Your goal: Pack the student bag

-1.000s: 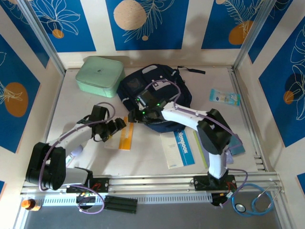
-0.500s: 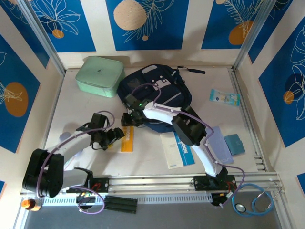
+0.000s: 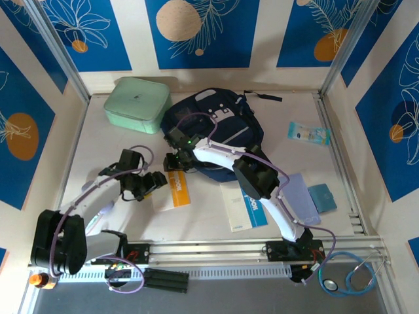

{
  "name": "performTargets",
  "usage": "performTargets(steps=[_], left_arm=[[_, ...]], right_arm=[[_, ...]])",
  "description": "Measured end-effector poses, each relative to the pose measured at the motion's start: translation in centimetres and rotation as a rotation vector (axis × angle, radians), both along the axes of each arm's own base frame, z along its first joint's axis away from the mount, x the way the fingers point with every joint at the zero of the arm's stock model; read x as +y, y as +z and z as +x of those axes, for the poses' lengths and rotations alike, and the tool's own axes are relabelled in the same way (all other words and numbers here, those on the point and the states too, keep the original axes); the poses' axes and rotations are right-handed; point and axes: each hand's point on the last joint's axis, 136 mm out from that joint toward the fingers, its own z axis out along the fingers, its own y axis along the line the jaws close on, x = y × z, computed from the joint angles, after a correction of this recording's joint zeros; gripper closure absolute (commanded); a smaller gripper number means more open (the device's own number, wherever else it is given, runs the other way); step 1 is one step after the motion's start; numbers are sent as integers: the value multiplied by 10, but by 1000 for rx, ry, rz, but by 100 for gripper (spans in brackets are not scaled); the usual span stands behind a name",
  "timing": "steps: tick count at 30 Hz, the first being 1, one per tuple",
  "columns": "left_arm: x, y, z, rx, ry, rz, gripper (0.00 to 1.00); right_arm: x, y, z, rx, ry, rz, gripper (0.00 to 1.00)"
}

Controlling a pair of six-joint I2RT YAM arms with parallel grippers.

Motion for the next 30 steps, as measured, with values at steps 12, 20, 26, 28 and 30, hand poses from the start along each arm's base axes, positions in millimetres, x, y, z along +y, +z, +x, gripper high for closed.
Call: performTargets(steps=[12, 20, 26, 28, 30], left_arm=[[15, -25, 4, 82, 40, 22, 40], [13, -32, 5, 108, 37, 1, 43], [13, -33, 4, 116, 34, -7, 52], [12, -33, 5, 114, 32, -12, 53], [10, -32, 6, 108, 28, -23, 53]], right_arm=[[0, -2, -1, 2, 1, 2, 58], [0, -2, -1, 3, 1, 2, 59], [-1, -3, -1, 5, 1, 4, 59], [-1, -3, -1, 7, 1, 6, 59], [-1, -3, -1, 9, 1, 7, 59]])
